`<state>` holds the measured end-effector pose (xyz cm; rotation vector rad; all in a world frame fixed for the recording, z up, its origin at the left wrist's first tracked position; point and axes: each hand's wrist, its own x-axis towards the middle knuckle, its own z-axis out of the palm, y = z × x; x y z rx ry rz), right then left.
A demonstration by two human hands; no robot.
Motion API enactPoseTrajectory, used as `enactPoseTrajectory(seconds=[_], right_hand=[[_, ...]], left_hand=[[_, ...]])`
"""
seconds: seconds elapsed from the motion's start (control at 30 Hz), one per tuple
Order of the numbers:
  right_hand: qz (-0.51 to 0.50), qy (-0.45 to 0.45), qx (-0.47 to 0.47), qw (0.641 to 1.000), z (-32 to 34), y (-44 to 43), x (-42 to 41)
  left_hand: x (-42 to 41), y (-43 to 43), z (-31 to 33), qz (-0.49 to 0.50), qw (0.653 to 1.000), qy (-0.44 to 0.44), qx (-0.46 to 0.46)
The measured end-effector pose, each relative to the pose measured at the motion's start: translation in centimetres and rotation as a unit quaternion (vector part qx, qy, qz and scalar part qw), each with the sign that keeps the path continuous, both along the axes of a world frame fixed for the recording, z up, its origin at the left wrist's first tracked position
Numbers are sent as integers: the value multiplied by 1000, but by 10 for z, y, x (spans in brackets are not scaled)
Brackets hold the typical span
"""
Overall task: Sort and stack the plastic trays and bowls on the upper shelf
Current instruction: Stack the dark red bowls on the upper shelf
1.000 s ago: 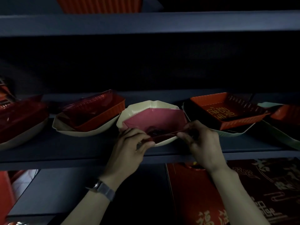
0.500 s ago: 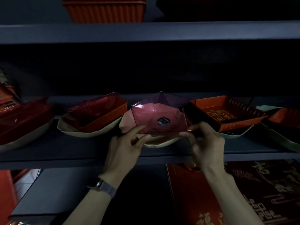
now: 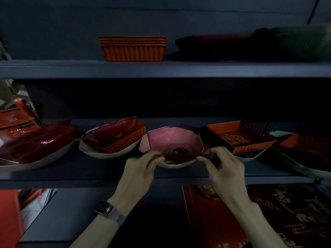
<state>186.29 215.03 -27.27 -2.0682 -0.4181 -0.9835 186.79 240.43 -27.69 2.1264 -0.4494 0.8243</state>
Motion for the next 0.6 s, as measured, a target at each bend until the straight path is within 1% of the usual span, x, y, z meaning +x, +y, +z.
enactPoseTrajectory(seconds=[0.17, 0.23, 0.37, 0.47, 0.6], right_hand=[[10, 58, -61, 996, 19, -8, -34], [15, 65, -68, 995, 31, -8, -49], [38, 35, -81, 995, 57, 0, -83], [39, 13, -68, 997, 84, 7, -110], [50, -59, -68, 995, 122, 17, -144]], left_hand=[[-42, 8, 26, -6, 1000, -6, -24], [-61, 10, 39, -8, 999, -24, -20], [-102, 18, 70, 0, 998, -60, -29], [-131, 27, 93, -10, 995, -79, -54], [-160, 37, 118, -31, 990, -124, -58]])
